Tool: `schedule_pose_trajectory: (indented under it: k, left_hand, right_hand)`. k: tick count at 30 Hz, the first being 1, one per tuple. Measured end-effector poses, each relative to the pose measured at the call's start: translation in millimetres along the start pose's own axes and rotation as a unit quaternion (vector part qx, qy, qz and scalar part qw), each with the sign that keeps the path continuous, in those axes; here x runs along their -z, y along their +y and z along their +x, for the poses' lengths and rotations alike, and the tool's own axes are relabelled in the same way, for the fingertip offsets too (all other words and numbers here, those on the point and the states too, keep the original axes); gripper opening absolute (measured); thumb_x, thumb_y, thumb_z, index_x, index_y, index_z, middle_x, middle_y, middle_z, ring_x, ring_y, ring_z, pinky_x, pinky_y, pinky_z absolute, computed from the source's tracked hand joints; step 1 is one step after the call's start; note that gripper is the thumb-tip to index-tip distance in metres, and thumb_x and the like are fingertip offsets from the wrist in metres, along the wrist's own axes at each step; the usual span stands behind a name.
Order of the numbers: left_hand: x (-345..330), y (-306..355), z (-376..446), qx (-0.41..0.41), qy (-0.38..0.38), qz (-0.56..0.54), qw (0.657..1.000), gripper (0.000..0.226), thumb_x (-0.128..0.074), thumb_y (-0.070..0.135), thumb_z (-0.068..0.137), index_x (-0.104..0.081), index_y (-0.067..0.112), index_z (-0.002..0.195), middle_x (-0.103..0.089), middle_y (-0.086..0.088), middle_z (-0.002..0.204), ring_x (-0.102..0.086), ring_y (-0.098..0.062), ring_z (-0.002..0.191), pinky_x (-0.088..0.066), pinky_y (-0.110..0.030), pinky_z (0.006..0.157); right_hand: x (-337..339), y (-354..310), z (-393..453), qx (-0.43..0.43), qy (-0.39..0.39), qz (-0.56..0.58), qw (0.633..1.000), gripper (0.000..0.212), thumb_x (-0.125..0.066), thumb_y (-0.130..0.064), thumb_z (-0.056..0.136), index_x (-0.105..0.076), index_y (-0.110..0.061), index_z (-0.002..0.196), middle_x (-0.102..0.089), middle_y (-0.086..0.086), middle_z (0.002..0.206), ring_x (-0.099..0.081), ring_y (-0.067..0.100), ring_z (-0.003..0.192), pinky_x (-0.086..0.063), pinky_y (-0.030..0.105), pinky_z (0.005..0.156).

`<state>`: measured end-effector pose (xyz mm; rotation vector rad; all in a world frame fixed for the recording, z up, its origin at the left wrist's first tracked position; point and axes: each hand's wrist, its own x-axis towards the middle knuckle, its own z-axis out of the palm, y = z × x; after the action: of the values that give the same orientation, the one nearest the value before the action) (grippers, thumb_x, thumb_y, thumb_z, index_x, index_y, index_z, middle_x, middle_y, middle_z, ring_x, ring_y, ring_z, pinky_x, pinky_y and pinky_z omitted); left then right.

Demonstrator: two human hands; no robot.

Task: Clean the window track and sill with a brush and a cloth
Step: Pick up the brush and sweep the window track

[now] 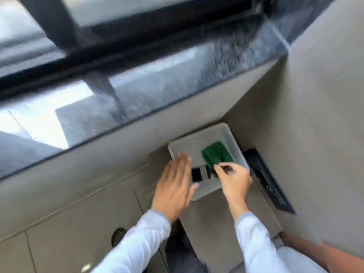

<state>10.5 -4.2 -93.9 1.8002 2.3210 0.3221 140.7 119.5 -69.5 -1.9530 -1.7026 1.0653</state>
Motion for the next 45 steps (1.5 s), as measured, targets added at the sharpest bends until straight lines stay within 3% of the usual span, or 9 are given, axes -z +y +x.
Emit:
schedule_pose_trajectory:
  k: [4, 9, 19, 22, 26, 30, 33, 38, 45]
  left_hand:
    - [107, -9, -33, -0.039, 0.112, 0.002, 0.993, 0.067, -0.044, 0.045, 0.104, -0.036, 0.002, 0.155, -0.037, -0.018, 0.164, -0.034, -0.03, 0.154, -0.039, -0.046, 0.12]
    - [232, -93, -79, 0.044, 0.215, 0.035, 0.975, 0.063, -0.041, 0.042, 0.105, -0.04, -0.003, 0.15, -0.046, -0.021, 0.158, -0.04, -0.036, 0.149, -0.035, -0.048, 0.12]
    - [299, -271, -115, 0.248, 0.165, 0.118, 0.947, 0.08, -0.033, 0.053, 0.101, -0.037, -0.011, 0.15, -0.045, -0.031, 0.155, -0.044, -0.042, 0.146, -0.038, -0.056, 0.121]
    - [289, -289, -115, 0.247, 0.149, 0.119, 0.95, 0.085, -0.029, 0.058, 0.099, -0.039, -0.009, 0.15, -0.047, -0.028, 0.155, -0.044, -0.038, 0.147, -0.037, -0.053, 0.122]
    - [281, -296, -114, 0.249, 0.139, 0.115, 0.951, 0.089, -0.027, 0.064, 0.099, -0.032, -0.006, 0.154, -0.042, -0.026, 0.16, -0.038, -0.036, 0.151, -0.035, -0.052, 0.124]
    - [279, -298, -114, 0.246, 0.127, 0.114, 0.954, 0.092, -0.027, 0.066, 0.099, -0.028, -0.005, 0.156, -0.038, -0.025, 0.163, -0.034, -0.035, 0.154, -0.032, -0.052, 0.126]
    - [279, -299, -113, 0.247, 0.123, 0.111, 0.955, 0.091, -0.025, 0.066, 0.099, -0.028, -0.005, 0.156, -0.037, -0.025, 0.163, -0.034, -0.035, 0.154, -0.032, -0.052, 0.126]
    - [278, -302, -115, 0.232, 0.135, 0.12, 0.956, 0.089, -0.024, 0.065, 0.1, -0.028, -0.005, 0.156, -0.038, -0.025, 0.163, -0.034, -0.034, 0.154, -0.032, -0.051, 0.126]
    - [283, -299, -115, 0.236, 0.139, 0.131, 0.953, 0.092, -0.025, 0.066, 0.099, -0.032, -0.006, 0.154, -0.039, -0.027, 0.161, -0.038, -0.036, 0.151, -0.033, -0.051, 0.126]
  right_hand:
    - [47, -65, -47, 0.015, 0.019, 0.092, 0.995, 0.027, -0.076, -0.021, 0.089, -0.074, -0.026, 0.063, -0.076, -0.002, 0.061, -0.078, 0.026, 0.075, -0.059, 0.041, 0.078]
    - [66, -185, -116, 0.044, -0.05, 0.29, 0.955, 0.022, -0.06, -0.018, 0.102, -0.069, -0.013, 0.083, -0.074, 0.027, 0.091, -0.079, 0.034, 0.082, -0.066, 0.029, 0.067]
    - [-63, -427, -226, 0.179, -0.223, 0.384, 0.878, 0.019, -0.057, -0.013, 0.104, -0.062, -0.018, 0.085, -0.076, 0.02, 0.095, -0.075, 0.038, 0.098, -0.066, 0.04, 0.077]
    - [-111, -440, -221, 0.245, -0.194, 0.235, 0.92, 0.031, -0.062, -0.009, 0.1, -0.062, -0.021, 0.072, -0.079, 0.019, 0.092, -0.076, 0.04, 0.097, -0.062, 0.055, 0.09]
    - [-105, -428, -197, 0.343, -0.043, 0.076, 0.935, 0.027, -0.06, -0.015, 0.101, -0.061, -0.023, 0.076, -0.072, -0.006, 0.071, -0.073, 0.0, 0.077, -0.051, 0.006, 0.063]
    - [-80, -426, -187, 0.416, 0.025, -0.035, 0.909, 0.012, -0.058, -0.017, 0.103, -0.064, -0.01, 0.095, -0.069, 0.004, 0.069, -0.072, 0.013, 0.066, -0.057, 0.026, 0.053]
    - [-77, -432, -205, 0.452, 0.041, 0.027, 0.891, 0.009, -0.061, -0.019, 0.102, -0.066, -0.016, 0.094, -0.07, -0.005, 0.071, -0.071, -0.002, 0.067, -0.05, 0.005, 0.052]
    - [-112, -432, -234, 0.366, -0.08, 0.142, 0.916, 0.01, -0.064, -0.02, 0.101, -0.068, -0.012, 0.096, -0.082, 0.002, 0.091, -0.079, 0.01, 0.083, -0.065, 0.028, 0.07]
    - [-84, -402, -198, 0.431, 0.068, 0.009, 0.9, 0.012, -0.061, -0.015, 0.101, -0.068, -0.008, 0.094, -0.065, -0.001, 0.069, -0.061, 0.007, 0.058, -0.048, 0.023, 0.055]
